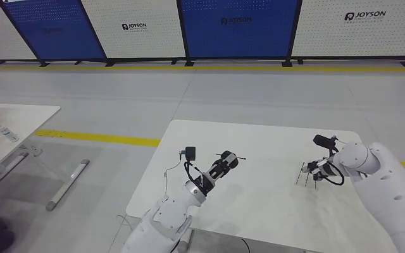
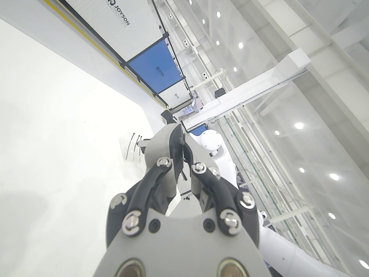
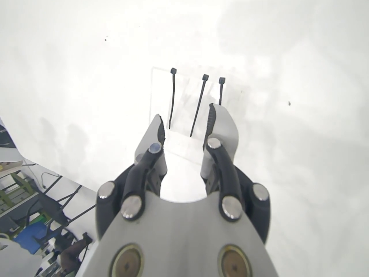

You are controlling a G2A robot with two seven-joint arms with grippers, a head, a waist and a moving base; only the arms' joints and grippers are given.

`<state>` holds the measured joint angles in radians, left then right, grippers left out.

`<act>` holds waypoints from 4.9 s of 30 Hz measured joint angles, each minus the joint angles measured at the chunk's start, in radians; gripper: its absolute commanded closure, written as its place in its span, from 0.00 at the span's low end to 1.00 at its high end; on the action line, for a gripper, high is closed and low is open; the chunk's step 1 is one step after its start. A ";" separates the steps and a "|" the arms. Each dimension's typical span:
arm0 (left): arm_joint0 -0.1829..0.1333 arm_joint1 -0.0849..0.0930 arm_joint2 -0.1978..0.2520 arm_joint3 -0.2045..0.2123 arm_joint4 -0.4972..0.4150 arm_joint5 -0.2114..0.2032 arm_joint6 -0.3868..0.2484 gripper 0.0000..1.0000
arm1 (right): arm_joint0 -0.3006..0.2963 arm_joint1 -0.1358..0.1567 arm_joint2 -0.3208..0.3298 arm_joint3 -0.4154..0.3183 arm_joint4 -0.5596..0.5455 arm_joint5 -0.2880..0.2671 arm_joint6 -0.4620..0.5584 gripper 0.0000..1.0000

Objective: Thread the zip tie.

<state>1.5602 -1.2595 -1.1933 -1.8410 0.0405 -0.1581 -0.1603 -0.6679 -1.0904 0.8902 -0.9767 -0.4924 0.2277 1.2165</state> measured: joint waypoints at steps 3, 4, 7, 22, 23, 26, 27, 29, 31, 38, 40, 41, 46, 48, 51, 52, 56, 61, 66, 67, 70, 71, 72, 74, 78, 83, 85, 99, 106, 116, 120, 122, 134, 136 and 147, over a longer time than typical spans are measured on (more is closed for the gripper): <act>0.000 0.000 0.000 0.000 0.000 0.000 0.000 1.00 | 0.015 -0.010 -0.016 0.026 -0.001 0.000 0.003 0.71; 0.000 0.000 0.000 0.000 0.000 0.000 0.000 1.00 | 0.021 -0.013 -0.022 0.036 -0.001 0.000 0.003 0.69; 0.000 0.000 0.000 0.000 0.000 0.000 0.000 1.00 | 0.032 -0.022 -0.032 0.061 0.006 -0.003 0.001 0.70; 0.000 0.000 0.000 0.000 0.000 0.000 0.000 1.00 | 0.099 -0.075 -0.095 0.189 0.013 0.001 -0.010 0.79; 0.000 0.000 0.000 0.000 0.000 0.000 0.000 1.00 | 0.104 -0.078 -0.099 0.198 0.013 0.002 -0.011 0.78; 0.000 0.000 0.000 0.000 0.000 0.000 0.000 1.00 | 0.116 -0.089 -0.109 0.224 0.014 0.002 -0.015 0.77; 0.000 0.000 0.000 0.000 0.000 0.000 0.000 1.00 | 0.119 -0.091 -0.111 0.231 0.013 0.001 -0.016 0.77; 0.000 0.000 0.000 0.000 0.000 0.000 0.000 1.00 | 0.125 -0.097 -0.116 0.245 0.012 0.000 -0.019 0.76; 0.000 0.000 0.000 0.000 0.000 0.000 0.000 1.00 | 0.129 -0.102 -0.120 0.257 0.011 -0.003 -0.021 0.76; 0.000 0.000 0.000 0.000 0.000 0.000 0.000 1.00 | 0.131 -0.104 -0.111 0.268 0.017 -0.045 -0.023 0.75; 0.000 0.000 0.000 0.000 0.000 0.000 0.000 1.00 | 0.128 -0.102 -0.105 0.265 0.015 -0.050 -0.023 0.74; 0.000 0.000 0.000 0.000 0.000 0.000 0.000 1.00 | 0.126 -0.101 -0.103 0.262 0.014 -0.051 -0.022 0.74; 0.000 0.000 0.000 0.000 0.000 0.000 0.000 1.00 | 0.114 -0.093 -0.088 0.241 0.002 -0.047 -0.018 0.74; 0.000 0.000 0.000 0.000 0.000 0.000 0.000 1.00 | 0.109 -0.090 -0.083 0.233 -0.004 -0.041 -0.016 0.73; 0.000 0.000 0.000 0.000 0.000 0.000 0.000 1.00 | 0.105 -0.088 -0.078 0.225 -0.008 -0.032 -0.006 0.76; 0.000 0.000 0.000 0.000 0.000 0.000 0.000 1.00 | 0.105 -0.088 -0.077 0.224 -0.009 -0.029 -0.002 0.76; 0.000 0.000 0.000 0.000 0.000 0.000 0.000 1.00 | 0.109 -0.093 -0.081 0.230 -0.011 -0.024 0.005 0.77; 0.000 0.000 0.000 0.000 0.000 0.000 0.000 1.00 | 0.125 -0.101 -0.083 0.257 -0.005 -0.034 0.009 0.75; 0.000 0.000 0.000 0.000 0.000 0.000 0.000 1.00 | 0.140 -0.113 -0.096 0.274 -0.011 -0.031 0.011 0.75; 0.000 0.000 0.000 0.000 0.000 0.000 0.000 1.00 | 0.143 -0.117 -0.100 0.279 -0.012 -0.029 0.011 0.76; 0.000 0.000 0.000 0.000 0.000 0.000 0.000 1.00 | 0.152 -0.127 -0.113 0.294 -0.017 -0.022 0.012 0.76; 0.000 0.000 0.000 0.000 0.000 0.000 0.000 1.00 | 0.155 -0.131 -0.117 0.300 -0.018 -0.020 0.012 0.76; 0.000 0.000 0.000 0.000 0.000 0.000 0.000 1.00 | 0.158 -0.134 -0.121 0.306 -0.018 -0.020 0.012 0.76; 0.000 0.000 0.000 0.000 0.000 0.000 0.000 1.00 | 0.165 -0.142 -0.128 0.322 -0.018 -0.021 0.011 0.74; 0.000 0.000 0.000 0.000 0.000 0.000 0.000 1.00 | 0.180 -0.156 -0.138 0.357 -0.013 -0.031 0.007 0.75; 0.000 0.000 0.000 0.000 0.000 0.000 0.000 1.00 | 0.198 -0.173 -0.150 0.397 -0.011 -0.037 0.003 0.77; 0.000 0.000 0.000 0.000 0.000 0.000 0.000 1.00 | 0.206 -0.180 -0.153 0.414 -0.010 -0.039 0.001 0.78; 0.000 0.000 0.000 0.000 0.000 0.000 0.000 1.00 | 0.240 -0.216 -0.166 0.500 -0.004 -0.063 -0.014 0.82; 0.000 0.000 0.000 0.000 0.000 0.000 0.000 1.00 | 0.246 -0.223 -0.162 0.529 -0.003 -0.083 -0.025 0.83; 0.000 0.000 0.000 0.000 0.000 0.000 0.000 1.00 | 0.249 -0.230 -0.157 0.542 -0.011 -0.082 -0.027 0.88; 0.000 0.000 0.000 0.000 0.000 0.000 0.000 1.00 | 0.253 -0.236 -0.160 0.549 -0.017 -0.077 -0.022 0.82; 0.000 0.000 0.000 0.000 0.000 0.000 0.000 1.00 | 0.258 -0.239 -0.161 0.556 -0.019 -0.075 -0.018 0.85; 0.000 0.000 0.000 0.000 0.000 0.000 0.000 1.00 | 0.283 -0.266 -0.169 0.623 -0.024 -0.068 -0.008 0.96; 0.000 0.000 0.000 0.000 0.000 0.000 0.000 1.00 | 0.288 -0.272 -0.169 0.636 -0.023 -0.067 -0.011 1.00; 0.000 0.000 0.000 0.000 0.000 0.000 0.000 1.00 | 0.303 -0.284 -0.163 0.687 -0.022 -0.099 -0.037 1.00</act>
<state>1.5602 -1.2595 -1.1933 -1.8410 0.0405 -0.1581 -0.1603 -0.3650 -1.3744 0.7270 -0.2898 -0.5148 0.1289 1.1799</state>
